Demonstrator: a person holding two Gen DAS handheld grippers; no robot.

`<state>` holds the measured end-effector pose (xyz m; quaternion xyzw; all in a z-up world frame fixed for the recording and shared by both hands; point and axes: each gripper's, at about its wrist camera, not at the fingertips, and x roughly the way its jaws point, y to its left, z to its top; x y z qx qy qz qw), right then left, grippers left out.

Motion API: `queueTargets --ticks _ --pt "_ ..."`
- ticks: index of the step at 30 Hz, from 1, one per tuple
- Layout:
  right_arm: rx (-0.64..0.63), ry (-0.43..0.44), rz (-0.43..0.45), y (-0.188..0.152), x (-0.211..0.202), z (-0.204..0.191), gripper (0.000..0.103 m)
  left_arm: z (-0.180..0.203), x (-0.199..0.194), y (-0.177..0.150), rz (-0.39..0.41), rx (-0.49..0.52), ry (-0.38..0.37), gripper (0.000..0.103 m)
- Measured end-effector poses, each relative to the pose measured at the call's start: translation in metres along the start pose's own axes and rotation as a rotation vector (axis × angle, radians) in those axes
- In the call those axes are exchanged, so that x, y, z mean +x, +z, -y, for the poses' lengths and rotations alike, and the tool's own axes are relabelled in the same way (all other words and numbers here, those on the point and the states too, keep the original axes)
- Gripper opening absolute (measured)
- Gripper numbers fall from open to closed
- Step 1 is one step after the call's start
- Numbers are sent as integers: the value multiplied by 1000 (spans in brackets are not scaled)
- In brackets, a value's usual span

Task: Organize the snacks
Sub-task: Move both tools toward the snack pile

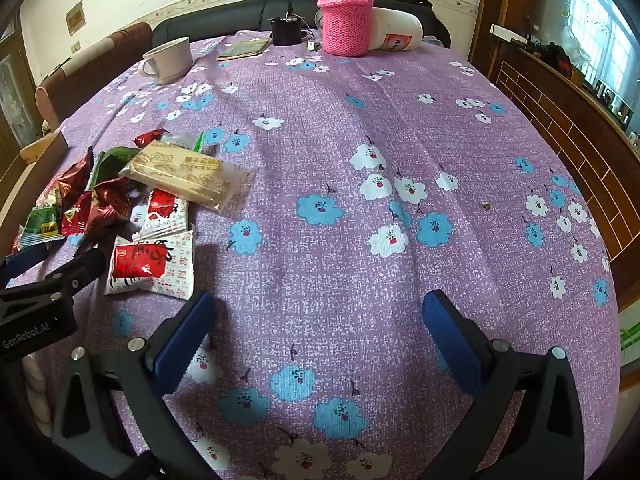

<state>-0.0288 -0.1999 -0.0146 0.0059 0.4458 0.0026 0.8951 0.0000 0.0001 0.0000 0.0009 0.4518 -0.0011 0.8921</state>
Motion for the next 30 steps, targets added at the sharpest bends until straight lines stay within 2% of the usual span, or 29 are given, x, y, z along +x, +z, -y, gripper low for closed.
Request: queueTargets --ticks 7,15,25,27,29,30 --pt "3 5 0 0 -1 1 103 0 -3 -4 -19 -16 14 102" --pt "-14 21 -21 2 -2 2 103 -2 -14 -13 -60 42 -27 102" --pt "-5 6 -72 -4 -5 -2 103 -3 -26 -25 -64 78 -61 102" --pt "-7 12 -69 -7 -8 -2 103 -6 -30 -26 -56 70 -67 98" --pt "-4 15 -67 -8 -9 -1 103 -12 -37 -28 -40 46 -94 82" --pt "-1 16 -64 -10 -11 -1 103 -17 -41 -27 -37 30 -125 78"
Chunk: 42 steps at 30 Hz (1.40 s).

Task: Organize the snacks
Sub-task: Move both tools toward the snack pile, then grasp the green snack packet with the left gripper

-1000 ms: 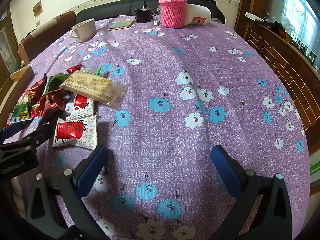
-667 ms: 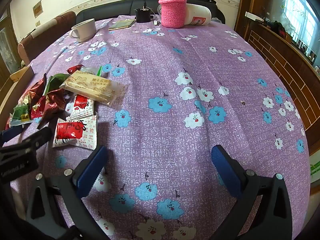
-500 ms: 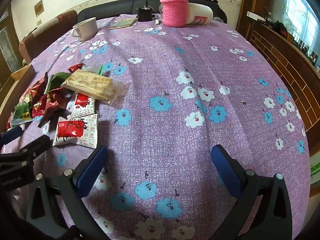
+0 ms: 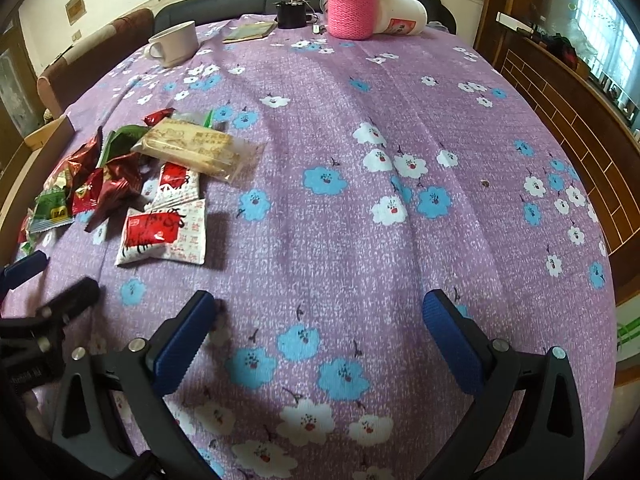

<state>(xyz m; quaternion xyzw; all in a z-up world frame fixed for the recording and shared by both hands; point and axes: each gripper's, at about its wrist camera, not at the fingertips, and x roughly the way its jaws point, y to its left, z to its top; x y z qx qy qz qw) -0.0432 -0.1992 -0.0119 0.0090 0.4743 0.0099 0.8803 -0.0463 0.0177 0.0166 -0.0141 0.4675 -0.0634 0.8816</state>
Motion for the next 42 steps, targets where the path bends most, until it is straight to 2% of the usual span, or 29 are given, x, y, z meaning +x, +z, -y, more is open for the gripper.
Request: queueTargets --ticks 2,4,6,7,8,10,11,12,13,17,19,21,22,25,26,27,29,33,37,39,42 --pt "16 9 10 -3 -4 2 103 -13 -16 1 28 -38 -58 72" --pt "46 22 50 -7 -14 8 100 -29 -48 0 133 -58 -69 72" --pt "58 30 137 -13 -38 11 98 -46 -96 -4 300 -54 -32 72" --pt "54 30 168 -15 -47 10 98 -52 -110 -5 349 -53 -18 74" --pt "42 30 235 -17 -64 8 98 -60 -128 -5 403 -57 -11 84" --pt "19 48 363 -22 -92 3 98 -79 -155 -5 489 -74 -22 86" --pt "11 73 406 -23 -100 2 99 -88 -160 -3 505 -84 -28 87" --pt "-1 103 437 -21 -106 -1 99 -98 -162 2 501 -103 -32 87" --pt "-7 108 431 -13 -105 -3 99 -108 -160 4 474 -129 -24 87" --pt "-55 202 314 12 -90 -30 98 -141 -138 7 396 -230 -41 87" --pt "-91 255 249 22 -74 -49 94 -143 -124 4 358 -235 -68 87" --pt "-128 277 214 22 -62 -64 85 -138 -112 -4 321 -203 -73 85" --pt "-150 295 196 25 -56 -75 85 -134 -105 -4 296 -177 -69 85" --pt "-160 357 160 27 -42 -90 81 -119 -93 -3 264 -99 -93 74" --pt "-154 378 149 31 -37 -94 78 -115 -91 0 261 -72 -101 67" --pt "-147 393 136 37 -30 -100 73 -112 -90 2 259 -54 -104 65" --pt "-136 399 119 45 -23 -103 71 -104 -85 7 255 -11 -108 64" --pt "-135 375 75 55 -4 -112 54 -89 -72 15 237 91 -119 64" --pt "-146 380 64 52 8 -116 47 -77 -48 24 172 168 -114 65" --pt "-143 393 52 52 12 -115 30 -70 -35 29 140 198 -110 65" --pt "-117 438 47 51 17 -109 25 -62 -14 39 98 230 -116 65"
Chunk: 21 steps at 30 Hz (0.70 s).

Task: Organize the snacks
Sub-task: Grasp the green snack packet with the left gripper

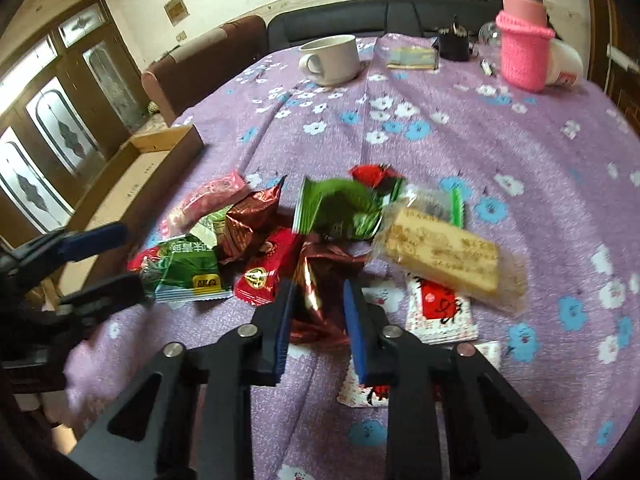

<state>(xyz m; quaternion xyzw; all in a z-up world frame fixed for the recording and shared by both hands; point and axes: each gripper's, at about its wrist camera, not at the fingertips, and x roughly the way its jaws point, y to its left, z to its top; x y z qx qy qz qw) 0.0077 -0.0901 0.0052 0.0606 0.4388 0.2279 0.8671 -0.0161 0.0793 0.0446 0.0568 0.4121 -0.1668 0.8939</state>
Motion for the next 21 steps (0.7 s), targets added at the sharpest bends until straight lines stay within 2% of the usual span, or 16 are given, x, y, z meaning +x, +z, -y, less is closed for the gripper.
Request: queueTargets --ticks 4,6,7,8,9,14,18,21 --pt "24 34 14 0 -4 6 22 3 26 8 -54 11 -26 65" --pt "34 46 20 0 -6 8 19 9 31 9 -60 44 5 62" --pt "34 50 23 0 -7 9 19 10 32 9 -68 55 9 51" --pt "35 54 27 0 -9 10 17 11 34 7 -85 62 7 33" --pt "40 59 31 1 -11 12 16 11 34 6 -95 67 7 30" --pt "52 76 31 0 -13 17 15 14 18 -6 -111 68 -56 29" --pt "48 84 34 -2 -15 16 14 18 2 -16 -82 57 -94 29" --pt "48 89 36 -2 -17 16 14 18 -3 -23 -75 70 -95 51"
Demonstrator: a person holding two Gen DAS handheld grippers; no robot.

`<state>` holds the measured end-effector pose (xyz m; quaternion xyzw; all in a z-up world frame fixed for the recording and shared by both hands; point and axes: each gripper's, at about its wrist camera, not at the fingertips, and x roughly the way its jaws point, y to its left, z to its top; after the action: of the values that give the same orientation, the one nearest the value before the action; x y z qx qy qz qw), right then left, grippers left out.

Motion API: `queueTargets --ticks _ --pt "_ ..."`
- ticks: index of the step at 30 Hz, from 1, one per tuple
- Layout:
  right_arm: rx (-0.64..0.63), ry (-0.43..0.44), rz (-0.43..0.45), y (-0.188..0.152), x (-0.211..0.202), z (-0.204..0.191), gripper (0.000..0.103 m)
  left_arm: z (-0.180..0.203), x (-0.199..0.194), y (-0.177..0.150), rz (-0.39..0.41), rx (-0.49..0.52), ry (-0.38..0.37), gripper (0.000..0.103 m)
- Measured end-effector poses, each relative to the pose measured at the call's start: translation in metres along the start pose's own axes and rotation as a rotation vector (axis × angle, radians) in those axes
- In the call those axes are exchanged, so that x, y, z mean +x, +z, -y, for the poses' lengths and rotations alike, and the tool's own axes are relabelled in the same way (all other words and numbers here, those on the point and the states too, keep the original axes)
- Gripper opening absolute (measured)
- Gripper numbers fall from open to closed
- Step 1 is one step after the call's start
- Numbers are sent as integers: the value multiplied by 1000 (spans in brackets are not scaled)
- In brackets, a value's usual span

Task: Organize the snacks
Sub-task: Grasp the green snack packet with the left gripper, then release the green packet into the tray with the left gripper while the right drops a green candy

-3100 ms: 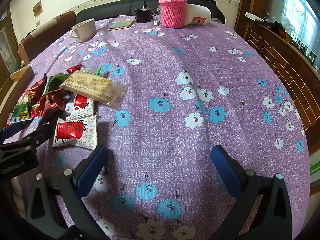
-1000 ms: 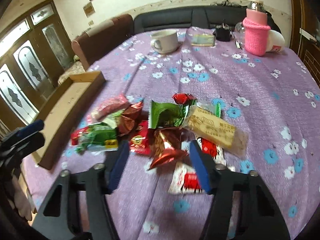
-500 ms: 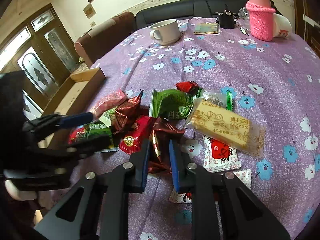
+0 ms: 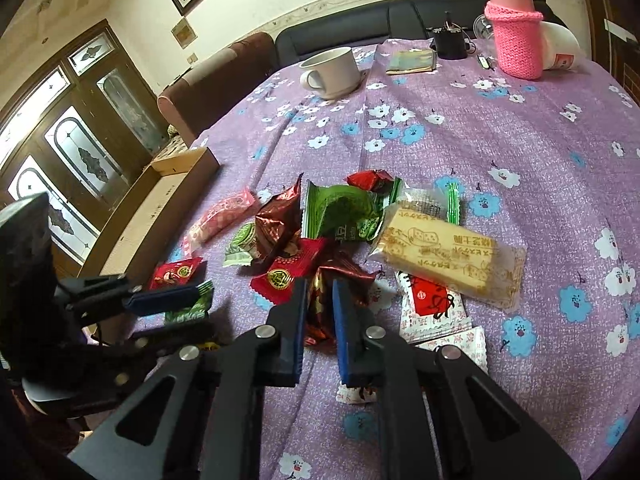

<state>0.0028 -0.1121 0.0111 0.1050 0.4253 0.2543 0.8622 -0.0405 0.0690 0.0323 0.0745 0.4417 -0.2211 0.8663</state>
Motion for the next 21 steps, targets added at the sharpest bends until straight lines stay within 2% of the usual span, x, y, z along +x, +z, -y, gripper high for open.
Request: queueTargets --ticks 1,7,12,13,15,17,21 --pt "3 5 -1 0 0 0 14 0 0 -2 -1 11 9 60" --pt "15 18 -8 -1 1 3 14 3 4 -4 3 6 47 66" --pt "5 17 -12 -2 3 1 14 9 20 6 2 22 133 66" --pt "4 16 -12 -1 3 1 14 10 25 7 -7 33 161 65" --pt "5 16 -12 -2 3 1 14 15 31 7 -11 61 236 46" --pt "8 18 -11 -2 3 2 14 16 30 8 -14 71 260 37" --pt "4 15 -8 -1 3 2 14 17 26 7 -22 75 295 35"
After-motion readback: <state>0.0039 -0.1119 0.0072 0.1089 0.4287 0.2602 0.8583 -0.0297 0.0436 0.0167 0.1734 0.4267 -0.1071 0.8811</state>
